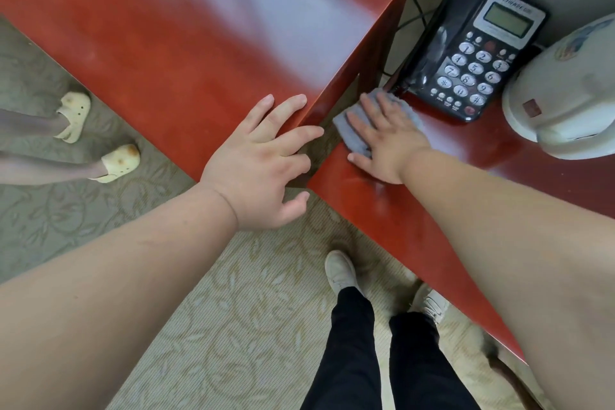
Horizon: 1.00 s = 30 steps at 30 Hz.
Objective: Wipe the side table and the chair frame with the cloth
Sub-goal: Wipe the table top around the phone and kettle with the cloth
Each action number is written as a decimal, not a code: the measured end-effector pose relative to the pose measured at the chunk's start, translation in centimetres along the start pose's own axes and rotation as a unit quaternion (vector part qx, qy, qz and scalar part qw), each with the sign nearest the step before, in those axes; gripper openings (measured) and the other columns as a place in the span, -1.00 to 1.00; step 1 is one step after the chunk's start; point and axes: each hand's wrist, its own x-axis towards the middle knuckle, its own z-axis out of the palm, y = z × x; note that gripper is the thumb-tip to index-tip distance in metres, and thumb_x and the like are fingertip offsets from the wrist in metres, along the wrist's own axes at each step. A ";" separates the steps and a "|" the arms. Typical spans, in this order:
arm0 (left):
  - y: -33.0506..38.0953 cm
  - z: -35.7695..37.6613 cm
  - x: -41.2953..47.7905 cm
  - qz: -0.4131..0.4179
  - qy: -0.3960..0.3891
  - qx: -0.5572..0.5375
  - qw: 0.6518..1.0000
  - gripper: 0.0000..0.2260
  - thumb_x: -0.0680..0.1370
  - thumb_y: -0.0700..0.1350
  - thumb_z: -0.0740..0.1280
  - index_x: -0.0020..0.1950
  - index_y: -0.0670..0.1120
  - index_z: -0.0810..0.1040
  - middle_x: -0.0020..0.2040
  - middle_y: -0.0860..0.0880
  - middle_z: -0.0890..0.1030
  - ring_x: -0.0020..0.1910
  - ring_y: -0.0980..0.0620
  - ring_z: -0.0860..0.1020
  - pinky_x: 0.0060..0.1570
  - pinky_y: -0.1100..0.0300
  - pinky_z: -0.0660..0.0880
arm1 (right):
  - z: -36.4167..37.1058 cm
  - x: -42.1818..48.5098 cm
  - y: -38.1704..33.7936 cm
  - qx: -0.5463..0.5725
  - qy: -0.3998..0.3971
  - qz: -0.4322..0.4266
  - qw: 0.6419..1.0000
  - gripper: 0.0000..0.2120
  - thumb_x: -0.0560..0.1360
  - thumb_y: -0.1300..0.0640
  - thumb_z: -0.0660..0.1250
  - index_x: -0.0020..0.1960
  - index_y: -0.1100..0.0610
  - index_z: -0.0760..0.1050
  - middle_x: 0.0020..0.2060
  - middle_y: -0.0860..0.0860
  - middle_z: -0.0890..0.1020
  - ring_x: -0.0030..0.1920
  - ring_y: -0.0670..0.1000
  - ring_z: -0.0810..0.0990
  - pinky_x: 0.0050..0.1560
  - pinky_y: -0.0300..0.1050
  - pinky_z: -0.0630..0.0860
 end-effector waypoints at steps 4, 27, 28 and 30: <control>0.0 -0.1 0.0 0.003 0.000 0.002 1.000 -0.67 0.46 0.19 0.37 -0.05 -0.03 0.74 0.44 0.00 0.55 0.65 -0.28 0.20 0.61 -0.30 0.05 | 2.3 -3.5 -1.2 0.065 0.035 0.102 0.992 -0.21 0.61 -0.37 0.00 0.68 -0.02 -0.17 0.67 0.12 -0.21 0.64 0.22 -0.29 0.61 0.18 -0.28; 4.3 1.6 0.8 -0.093 0.085 0.060 0.990 -0.81 0.56 -0.05 0.34 -0.03 -0.11 0.72 0.43 -0.14 0.56 0.58 -0.36 0.30 0.58 -0.33 0.13 | 8.0 -15.4 -2.7 0.128 0.020 0.182 0.975 -0.25 0.62 -0.35 -0.15 0.68 0.00 -0.20 0.65 0.13 -0.28 0.61 0.20 -0.39 0.62 0.22 -0.24; 6.0 2.4 1.5 -0.108 0.106 0.042 0.988 -0.82 0.55 -0.05 0.36 0.00 -0.10 0.71 0.42 -0.16 0.56 0.56 -0.36 0.31 0.58 -0.33 0.12 | 8.7 -16.0 -2.9 0.124 0.027 0.172 0.977 -0.26 0.62 -0.35 -0.17 0.68 -0.01 -0.19 0.65 0.13 -0.26 0.62 0.20 -0.38 0.62 0.22 -0.23; 8.7 5.0 3.6 -0.099 0.105 0.000 0.990 -0.79 0.52 -0.06 0.38 0.09 -0.10 0.69 0.42 -0.16 0.55 0.55 -0.29 0.35 0.60 -0.29 0.10 | 9.2 -16.1 -2.6 0.123 0.046 0.151 0.980 -0.28 0.61 -0.33 -0.17 0.68 -0.03 -0.13 0.66 0.12 -0.20 0.64 0.19 -0.32 0.63 0.20 -0.20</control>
